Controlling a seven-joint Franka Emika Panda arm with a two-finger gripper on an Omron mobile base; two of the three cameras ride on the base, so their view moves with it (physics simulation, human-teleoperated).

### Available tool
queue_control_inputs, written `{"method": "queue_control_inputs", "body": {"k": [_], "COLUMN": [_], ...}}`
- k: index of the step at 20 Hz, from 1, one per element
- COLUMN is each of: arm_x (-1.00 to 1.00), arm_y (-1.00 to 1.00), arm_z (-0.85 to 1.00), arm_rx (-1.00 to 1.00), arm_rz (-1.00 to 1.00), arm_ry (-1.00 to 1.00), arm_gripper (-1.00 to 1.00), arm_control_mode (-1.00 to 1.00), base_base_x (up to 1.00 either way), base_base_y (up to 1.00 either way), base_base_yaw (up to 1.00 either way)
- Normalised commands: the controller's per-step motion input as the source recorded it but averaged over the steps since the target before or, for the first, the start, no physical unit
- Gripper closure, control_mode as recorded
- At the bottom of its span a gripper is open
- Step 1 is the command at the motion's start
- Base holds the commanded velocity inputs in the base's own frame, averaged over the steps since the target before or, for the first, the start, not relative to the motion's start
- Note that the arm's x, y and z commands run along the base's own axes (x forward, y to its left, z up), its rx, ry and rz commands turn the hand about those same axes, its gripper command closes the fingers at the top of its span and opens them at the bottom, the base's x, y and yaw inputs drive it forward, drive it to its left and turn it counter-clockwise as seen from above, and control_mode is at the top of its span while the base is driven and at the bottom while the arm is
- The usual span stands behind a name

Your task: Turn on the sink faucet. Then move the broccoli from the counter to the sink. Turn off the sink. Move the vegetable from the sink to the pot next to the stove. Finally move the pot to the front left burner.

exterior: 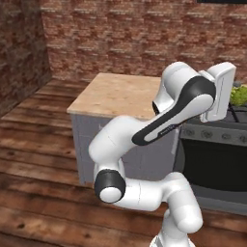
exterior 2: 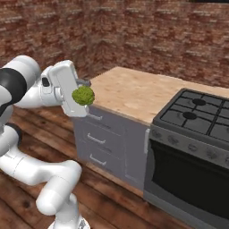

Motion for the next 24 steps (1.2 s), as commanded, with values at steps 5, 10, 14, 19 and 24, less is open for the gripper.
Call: {"method": "queue_control_inputs", "body": {"k": [5, 10, 14, 19, 24], "arm_x": [0.0, 0.0, 0.0, 0.0, 0.0], "arm_y": [0.0, 0.0, 0.0, 0.0, 0.0], "arm_z": [0.0, 0.0, 0.0, 0.0, 0.0], "arm_rx": [0.0, 0.0, 0.0, 0.0, 0.0], "arm_rz": [0.0, 0.0, 0.0, 0.0, 0.0], "arm_ry": [0.0, 0.0, 0.0, 0.0, 0.0], "arm_gripper": [1.0, 1.0, 1.0, 1.0, 1.0], "arm_control_mode": [1.0, 1.0, 1.0, 1.0, 1.0], "base_base_x": [0.0, 0.05, 0.12, 0.21, 0.34], "base_base_y": [-0.62, -0.61, -0.57, -0.52, -0.5], "base_base_yaw": [-0.19, -0.18, -0.17, -0.15, -0.15]}}
